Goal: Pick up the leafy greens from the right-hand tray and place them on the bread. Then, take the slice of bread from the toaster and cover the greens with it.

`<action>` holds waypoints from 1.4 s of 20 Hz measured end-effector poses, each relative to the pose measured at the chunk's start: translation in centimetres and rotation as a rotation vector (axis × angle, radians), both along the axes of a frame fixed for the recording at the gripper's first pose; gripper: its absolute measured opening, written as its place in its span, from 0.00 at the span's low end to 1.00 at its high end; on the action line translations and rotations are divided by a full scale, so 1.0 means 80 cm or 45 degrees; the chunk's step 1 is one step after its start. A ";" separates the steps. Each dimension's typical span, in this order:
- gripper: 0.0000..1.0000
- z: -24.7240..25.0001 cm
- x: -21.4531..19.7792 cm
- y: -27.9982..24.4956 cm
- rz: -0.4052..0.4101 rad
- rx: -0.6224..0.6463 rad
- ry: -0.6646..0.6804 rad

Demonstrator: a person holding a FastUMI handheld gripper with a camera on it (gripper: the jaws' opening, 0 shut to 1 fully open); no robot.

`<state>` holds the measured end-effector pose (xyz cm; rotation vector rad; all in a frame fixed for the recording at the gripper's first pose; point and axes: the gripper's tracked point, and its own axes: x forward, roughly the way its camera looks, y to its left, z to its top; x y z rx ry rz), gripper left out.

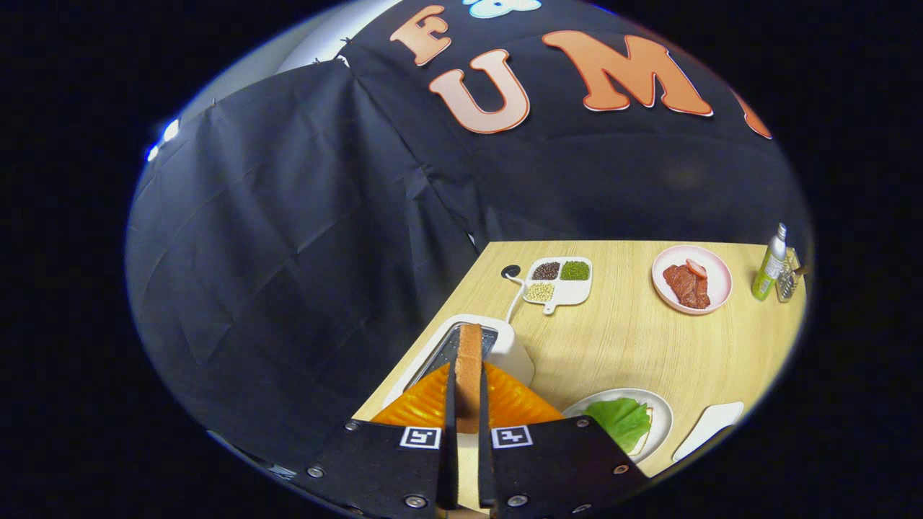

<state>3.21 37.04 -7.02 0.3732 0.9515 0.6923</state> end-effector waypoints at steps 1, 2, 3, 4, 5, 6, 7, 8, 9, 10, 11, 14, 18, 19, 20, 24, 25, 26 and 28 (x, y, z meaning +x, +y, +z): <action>0.11 -0.002 -0.003 -0.011 -0.007 0.004 0.010; 0.11 -0.005 -0.006 -0.020 -0.015 0.015 0.029; 0.11 -0.011 -0.010 -0.028 -0.023 0.021 0.040; 0.11 -0.019 -0.008 -0.037 -0.042 0.018 0.044; 0.11 -0.031 -0.008 -0.048 -0.055 0.013 0.053; 0.11 -0.041 -0.009 -0.056 -0.066 0.015 0.074; 0.11 -0.048 -0.013 -0.063 -0.079 0.016 0.096; 0.11 -0.058 -0.013 -0.070 -0.092 0.015 0.115; 0.11 -0.070 -0.016 -0.076 -0.104 0.011 0.135; 0.11 -0.079 -0.017 -0.083 -0.118 0.009 0.154; 0.11 -0.090 -0.019 -0.088 -0.125 0.001 0.168; 0.11 -0.117 -0.031 -0.106 -0.136 -0.009 0.207; 0.11 -0.161 -0.052 -0.123 -0.162 -0.002 0.285; 0.11 -0.172 -0.054 -0.128 -0.165 -0.010 0.292; 0.12 -0.186 -0.055 -0.136 -0.159 -0.034 0.270; 0.11 -0.229 -0.067 -0.153 -0.190 -0.054 0.303; 0.11 -0.236 -0.067 -0.157 -0.187 -0.070 0.297; 0.11 -0.241 -0.066 -0.160 -0.192 -0.072 0.291; 0.11 -0.239 -0.062 -0.162 -0.198 -0.053 0.275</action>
